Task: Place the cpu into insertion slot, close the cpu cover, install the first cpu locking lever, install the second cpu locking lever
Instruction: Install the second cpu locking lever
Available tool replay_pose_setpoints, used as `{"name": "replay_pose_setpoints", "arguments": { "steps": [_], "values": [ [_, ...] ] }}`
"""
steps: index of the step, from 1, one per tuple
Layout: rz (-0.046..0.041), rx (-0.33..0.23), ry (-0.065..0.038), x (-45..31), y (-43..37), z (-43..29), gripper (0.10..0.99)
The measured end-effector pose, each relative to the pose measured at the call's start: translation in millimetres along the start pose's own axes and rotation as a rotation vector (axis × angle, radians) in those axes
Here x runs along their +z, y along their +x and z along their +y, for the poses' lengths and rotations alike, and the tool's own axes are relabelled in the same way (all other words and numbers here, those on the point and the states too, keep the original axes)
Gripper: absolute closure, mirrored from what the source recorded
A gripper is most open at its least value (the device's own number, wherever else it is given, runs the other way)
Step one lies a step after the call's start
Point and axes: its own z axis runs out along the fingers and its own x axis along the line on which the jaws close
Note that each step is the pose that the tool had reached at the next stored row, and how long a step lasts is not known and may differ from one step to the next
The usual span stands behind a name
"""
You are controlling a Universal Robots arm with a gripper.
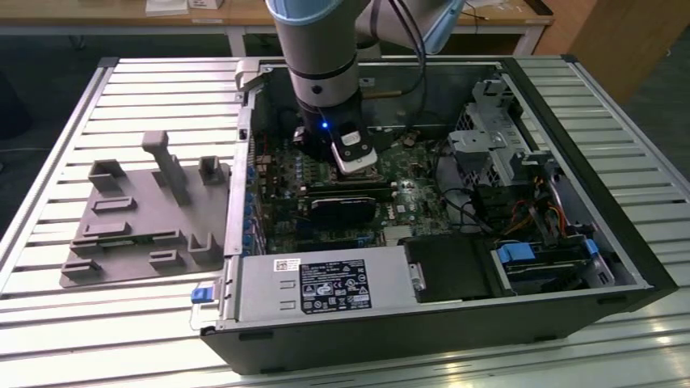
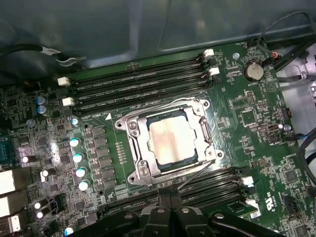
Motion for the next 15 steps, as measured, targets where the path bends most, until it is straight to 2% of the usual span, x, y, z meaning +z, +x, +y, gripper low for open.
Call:
{"name": "replay_pose_setpoints", "arguments": {
  "steps": [6,15],
  "values": [
    [0.0091,0.006,-0.035,2.1,1.2,-5.4,0.984],
    [0.0152,0.010,-0.058,8.1,4.3,-10.9,0.984]
  ]
}}
